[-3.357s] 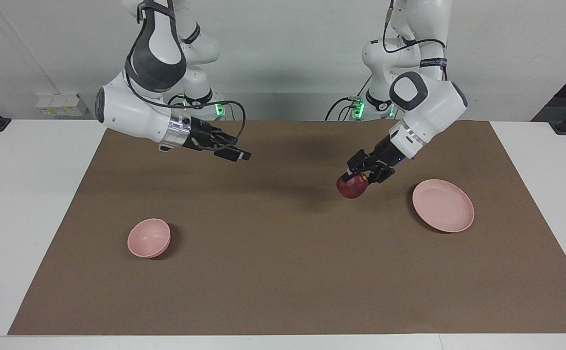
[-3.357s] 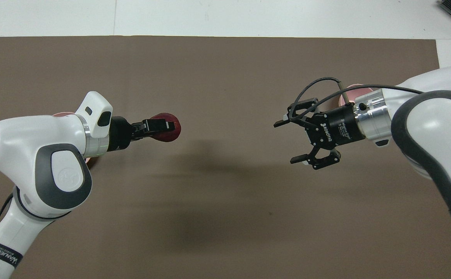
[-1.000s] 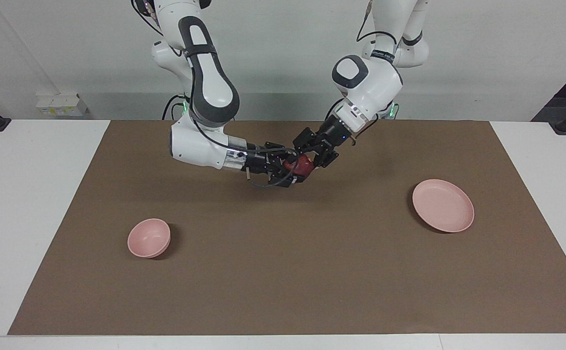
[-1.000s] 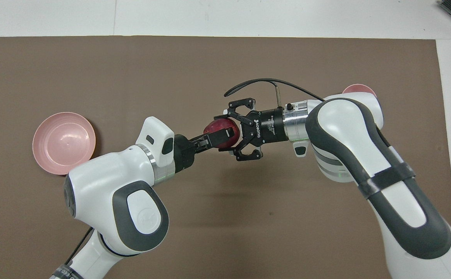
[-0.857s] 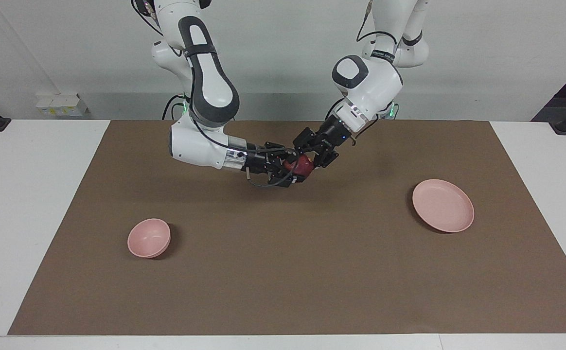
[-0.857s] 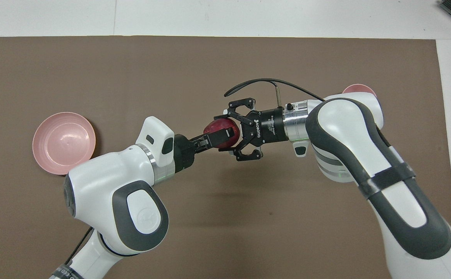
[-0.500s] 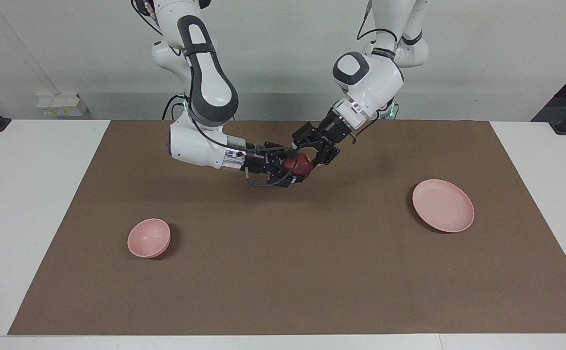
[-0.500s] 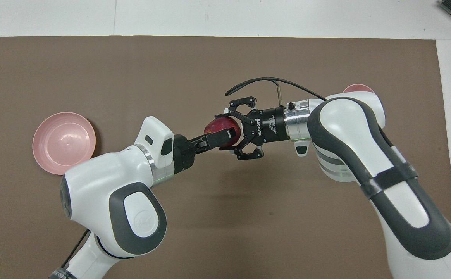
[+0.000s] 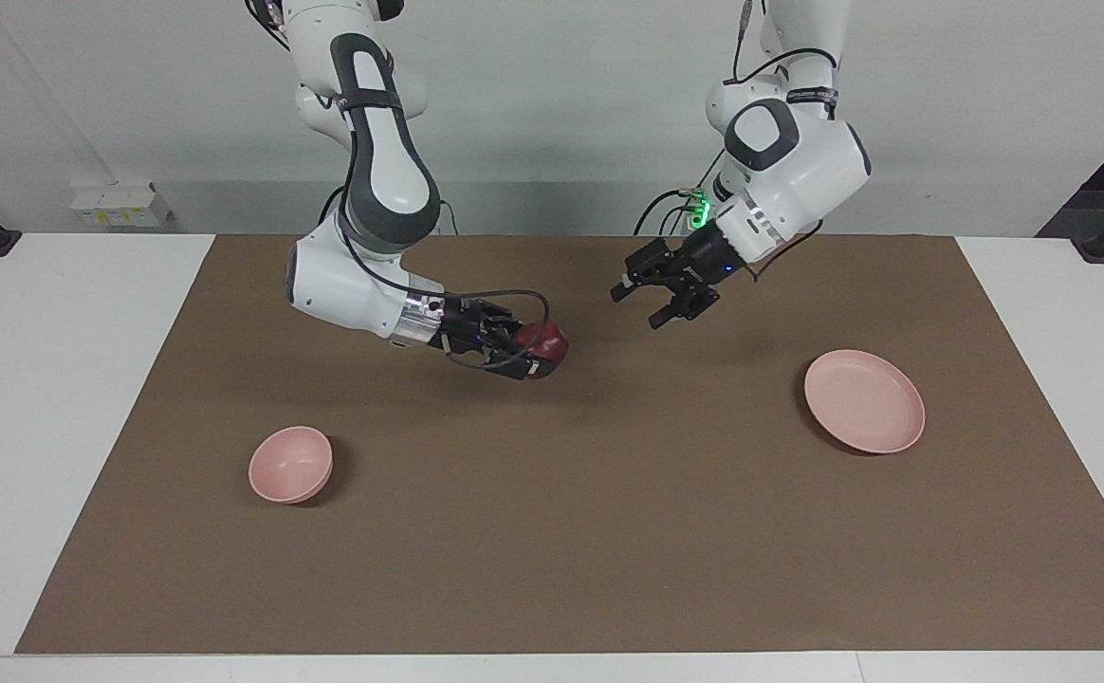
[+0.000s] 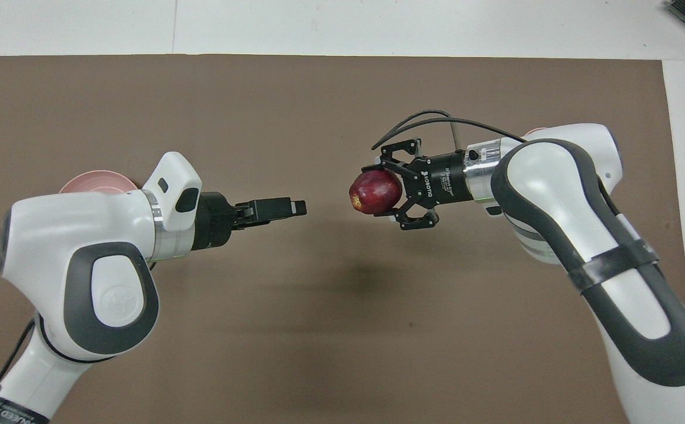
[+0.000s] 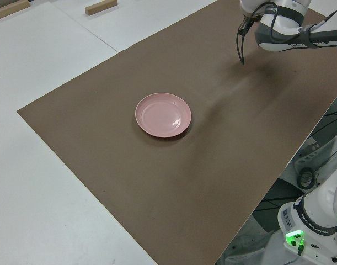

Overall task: Move apple from plate to bowl
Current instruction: 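Open the left gripper and pull the right gripper back with the apple, then carry the apple with the right gripper over the small pink bowl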

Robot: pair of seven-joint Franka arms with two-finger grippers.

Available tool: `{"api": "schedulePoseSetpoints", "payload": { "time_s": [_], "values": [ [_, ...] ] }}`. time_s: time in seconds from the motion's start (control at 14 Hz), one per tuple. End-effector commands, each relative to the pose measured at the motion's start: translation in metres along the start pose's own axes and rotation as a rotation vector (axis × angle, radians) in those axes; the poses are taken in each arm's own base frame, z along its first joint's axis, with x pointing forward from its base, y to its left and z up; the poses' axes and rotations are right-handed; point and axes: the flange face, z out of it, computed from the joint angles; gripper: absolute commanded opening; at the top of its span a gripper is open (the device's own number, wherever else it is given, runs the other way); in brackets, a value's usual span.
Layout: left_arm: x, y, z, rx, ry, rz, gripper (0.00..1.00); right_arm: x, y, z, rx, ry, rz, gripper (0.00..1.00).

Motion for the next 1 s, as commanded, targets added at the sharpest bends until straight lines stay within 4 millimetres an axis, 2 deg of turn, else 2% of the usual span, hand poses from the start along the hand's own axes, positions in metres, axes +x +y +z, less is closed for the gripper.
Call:
{"api": "schedulePoseSetpoints", "payload": {
  "time_s": [0.0, 0.14, 0.29, 0.36, 0.5, 0.79, 0.93],
  "values": [
    [0.005, -0.025, -0.018, 0.145, -0.038, 0.071, 1.00, 0.016, -0.006, -0.016, -0.011, 0.086, -0.141, 0.00],
    [0.018, -0.044, -0.045, 0.266, -0.087, 0.134, 1.00, 0.037, -0.004, -0.038, -0.008, 0.129, -0.268, 0.00],
    [0.029, -0.052, -0.070, 0.386, -0.170, 0.194, 1.00, 0.052, -0.001, -0.055, -0.026, 0.185, -0.375, 0.00],
    [0.033, -0.056, -0.085, 0.466, -0.193, 0.228, 1.00, 0.056, -0.002, -0.063, -0.050, 0.227, -0.431, 0.00],
    [0.045, -0.059, -0.122, 0.590, -0.210, 0.268, 1.00, 0.048, -0.016, -0.077, -0.157, 0.340, -0.562, 0.00],
    [0.066, -0.026, -0.217, 0.682, -0.180, 0.268, 1.00, 0.048, -0.021, -0.097, -0.410, 0.526, -0.763, 0.00],
    [0.067, -0.009, -0.247, 0.684, -0.185, 0.258, 1.00, 0.062, -0.024, -0.113, -0.469, 0.643, -0.888, 0.00]
  ]
}}
